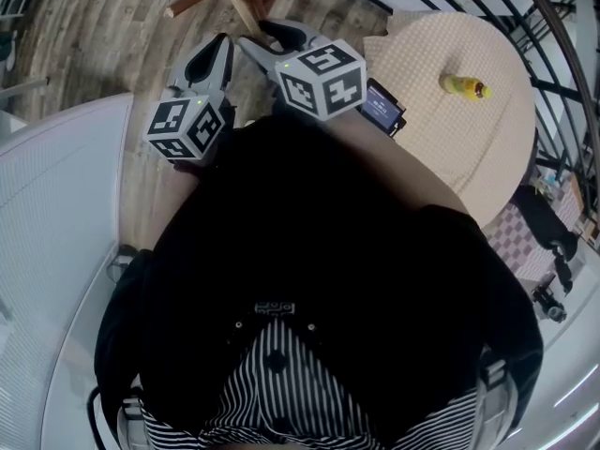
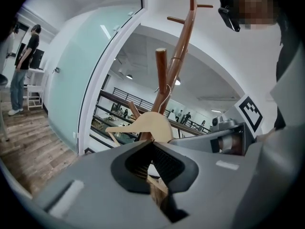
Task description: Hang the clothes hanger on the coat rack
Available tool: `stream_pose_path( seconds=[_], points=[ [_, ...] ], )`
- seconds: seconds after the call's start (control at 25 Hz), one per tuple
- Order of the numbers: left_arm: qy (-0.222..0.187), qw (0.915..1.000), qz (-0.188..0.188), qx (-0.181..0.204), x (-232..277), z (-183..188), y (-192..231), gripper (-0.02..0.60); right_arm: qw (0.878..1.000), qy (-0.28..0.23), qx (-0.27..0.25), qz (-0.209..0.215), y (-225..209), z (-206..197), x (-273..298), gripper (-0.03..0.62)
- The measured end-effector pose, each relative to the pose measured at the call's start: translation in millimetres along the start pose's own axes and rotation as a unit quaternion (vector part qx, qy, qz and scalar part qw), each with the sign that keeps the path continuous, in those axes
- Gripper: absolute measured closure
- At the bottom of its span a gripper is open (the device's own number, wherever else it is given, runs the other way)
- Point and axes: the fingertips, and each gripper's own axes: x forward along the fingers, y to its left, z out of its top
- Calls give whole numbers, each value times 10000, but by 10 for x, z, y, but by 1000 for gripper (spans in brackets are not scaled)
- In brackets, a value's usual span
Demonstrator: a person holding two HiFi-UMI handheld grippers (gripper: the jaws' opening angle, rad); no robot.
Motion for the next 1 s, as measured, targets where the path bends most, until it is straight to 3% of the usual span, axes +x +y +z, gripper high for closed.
stream_pose_path(
  seconds=[0.24,0.56,0.92,1.0],
  points=[
    [160,9996,-208,85,-267,39,-99,589,9986,-134,295,-412,81,22,-218,442],
    [263,9977,-577,223,-461,4,-450,588,9967,-201,515,-591,322,-168,-563,444],
    [361,9922,-1127,383,-924,-144,-764,583,9921,-581,812,-763,763,-445,-930,591],
    [346,9902,-1298,386,-1023,-153,-860,581,9911,-613,852,-819,865,-526,-1031,591]
  ],
)
